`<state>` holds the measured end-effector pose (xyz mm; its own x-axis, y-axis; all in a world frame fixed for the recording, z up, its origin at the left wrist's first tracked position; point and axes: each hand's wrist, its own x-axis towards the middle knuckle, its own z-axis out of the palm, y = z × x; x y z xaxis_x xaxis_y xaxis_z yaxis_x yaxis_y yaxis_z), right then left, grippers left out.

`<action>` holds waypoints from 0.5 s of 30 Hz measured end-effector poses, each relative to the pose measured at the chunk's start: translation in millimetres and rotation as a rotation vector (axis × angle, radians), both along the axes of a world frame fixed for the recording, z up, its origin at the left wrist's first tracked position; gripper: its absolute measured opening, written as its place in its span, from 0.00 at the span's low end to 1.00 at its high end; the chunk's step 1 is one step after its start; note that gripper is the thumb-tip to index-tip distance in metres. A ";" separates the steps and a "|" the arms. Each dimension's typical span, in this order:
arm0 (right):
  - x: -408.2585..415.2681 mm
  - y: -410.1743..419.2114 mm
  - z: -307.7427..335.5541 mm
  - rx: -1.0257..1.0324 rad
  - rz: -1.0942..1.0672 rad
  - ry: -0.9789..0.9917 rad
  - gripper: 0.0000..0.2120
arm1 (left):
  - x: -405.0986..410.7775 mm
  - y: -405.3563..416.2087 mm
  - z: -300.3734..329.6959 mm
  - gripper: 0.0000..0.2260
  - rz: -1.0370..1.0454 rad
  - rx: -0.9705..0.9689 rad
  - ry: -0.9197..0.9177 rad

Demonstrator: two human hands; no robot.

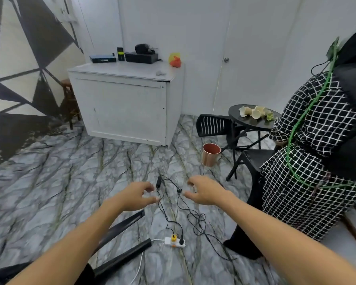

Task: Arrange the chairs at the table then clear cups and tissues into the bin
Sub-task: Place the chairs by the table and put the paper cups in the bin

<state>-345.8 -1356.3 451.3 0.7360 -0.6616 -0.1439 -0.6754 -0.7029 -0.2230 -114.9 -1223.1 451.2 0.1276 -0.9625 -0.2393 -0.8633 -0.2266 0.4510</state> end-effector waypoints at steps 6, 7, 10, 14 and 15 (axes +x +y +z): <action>20.7 -91.2 4.1 0.033 0.099 -0.009 0.28 | 6.1 -65.1 2.4 0.24 0.134 0.014 0.014; 22.9 -103.8 5.1 0.037 0.120 -0.002 0.28 | 5.7 -75.3 3.7 0.24 0.149 0.016 0.008; 29.4 -137.6 7.9 0.035 0.165 0.003 0.28 | 5.6 -103.3 5.4 0.23 0.194 0.007 0.015; 47.2 -178.2 9.0 0.053 0.212 0.011 0.26 | 19.8 -129.9 7.8 0.24 0.255 0.024 0.021; 53.6 -187.7 8.9 0.052 0.220 0.011 0.25 | 24.9 -135.8 9.1 0.24 0.266 0.022 0.022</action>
<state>-292.1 -1544.0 460.2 0.8600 -0.4766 -0.1822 -0.5095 -0.8215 -0.2560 -90.1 -1358.8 460.3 0.3697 -0.8904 -0.2655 -0.7620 -0.4541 0.4617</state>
